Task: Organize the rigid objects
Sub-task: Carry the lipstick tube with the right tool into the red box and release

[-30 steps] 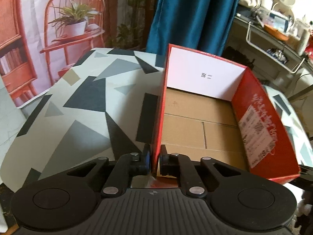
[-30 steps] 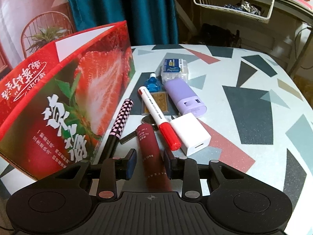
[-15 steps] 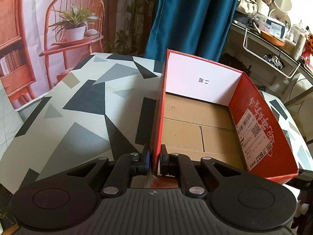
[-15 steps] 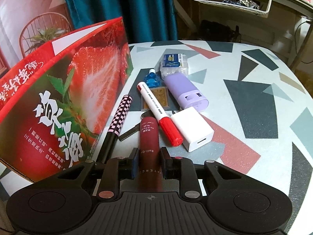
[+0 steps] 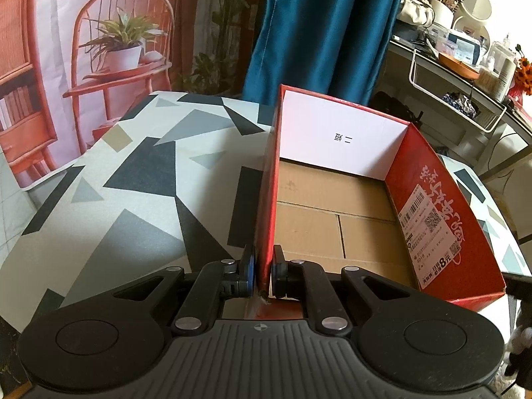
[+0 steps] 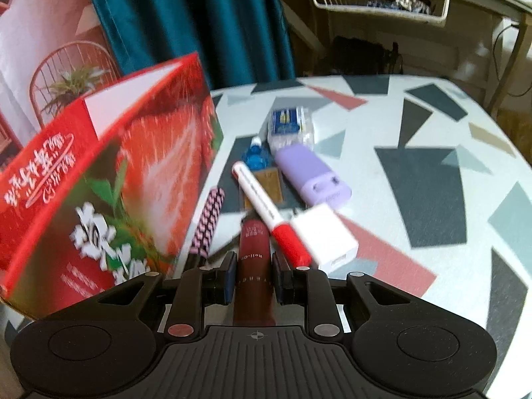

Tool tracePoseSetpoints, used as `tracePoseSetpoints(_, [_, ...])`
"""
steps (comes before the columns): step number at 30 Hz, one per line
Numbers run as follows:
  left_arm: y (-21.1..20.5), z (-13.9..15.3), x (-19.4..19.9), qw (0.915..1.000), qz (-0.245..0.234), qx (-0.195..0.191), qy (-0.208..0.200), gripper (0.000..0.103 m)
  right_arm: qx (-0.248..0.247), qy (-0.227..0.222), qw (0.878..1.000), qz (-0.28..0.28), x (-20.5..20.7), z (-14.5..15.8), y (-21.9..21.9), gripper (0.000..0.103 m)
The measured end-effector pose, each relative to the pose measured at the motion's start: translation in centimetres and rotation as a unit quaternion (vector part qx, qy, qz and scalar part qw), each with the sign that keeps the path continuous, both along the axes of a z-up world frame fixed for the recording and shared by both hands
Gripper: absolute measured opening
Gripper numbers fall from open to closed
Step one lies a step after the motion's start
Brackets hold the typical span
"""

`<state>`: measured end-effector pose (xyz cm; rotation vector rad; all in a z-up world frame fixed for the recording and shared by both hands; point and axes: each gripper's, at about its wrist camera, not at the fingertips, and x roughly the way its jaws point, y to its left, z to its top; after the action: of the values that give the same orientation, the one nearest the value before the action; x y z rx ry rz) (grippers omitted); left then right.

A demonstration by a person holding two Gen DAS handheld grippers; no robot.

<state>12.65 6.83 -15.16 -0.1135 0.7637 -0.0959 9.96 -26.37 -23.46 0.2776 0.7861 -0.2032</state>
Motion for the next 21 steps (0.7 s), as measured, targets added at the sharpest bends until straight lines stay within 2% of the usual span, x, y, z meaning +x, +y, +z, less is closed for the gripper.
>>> tracePoseSetpoints(5, [0.1,-0.1,-0.1,1.0000,0.002,-0.002,-0.004,0.011,-0.013,-0.002,1.000,0.018,0.8,1.7,0.4,0.021])
tracePoseSetpoints(10, [0.2,-0.2,-0.1,1.0000,-0.001,-0.005,-0.006,0.011,-0.003,-0.008,1.000,0.004,1.7,3.0,0.0,0.021])
tracePoseSetpoints(13, [0.2,-0.1,0.0,1.0000,-0.005,-0.002,-0.005,0.011,-0.008,-0.037,0.999,0.000,2.2,5.0,-0.3,0.021])
tracePoseSetpoints(17, [0.2,-0.1,0.0,1.0000,-0.006,-0.001,-0.005,0.011,-0.051,-0.056,0.997,0.015,3.7,8.1,-0.5,0.021])
tracePoseSetpoints(21, [0.3,-0.2,0.0,1.0000,-0.005,-0.003,-0.006,0.011,-0.066,-0.082,0.994,0.028,5.5,11.1,-0.8,0.021])
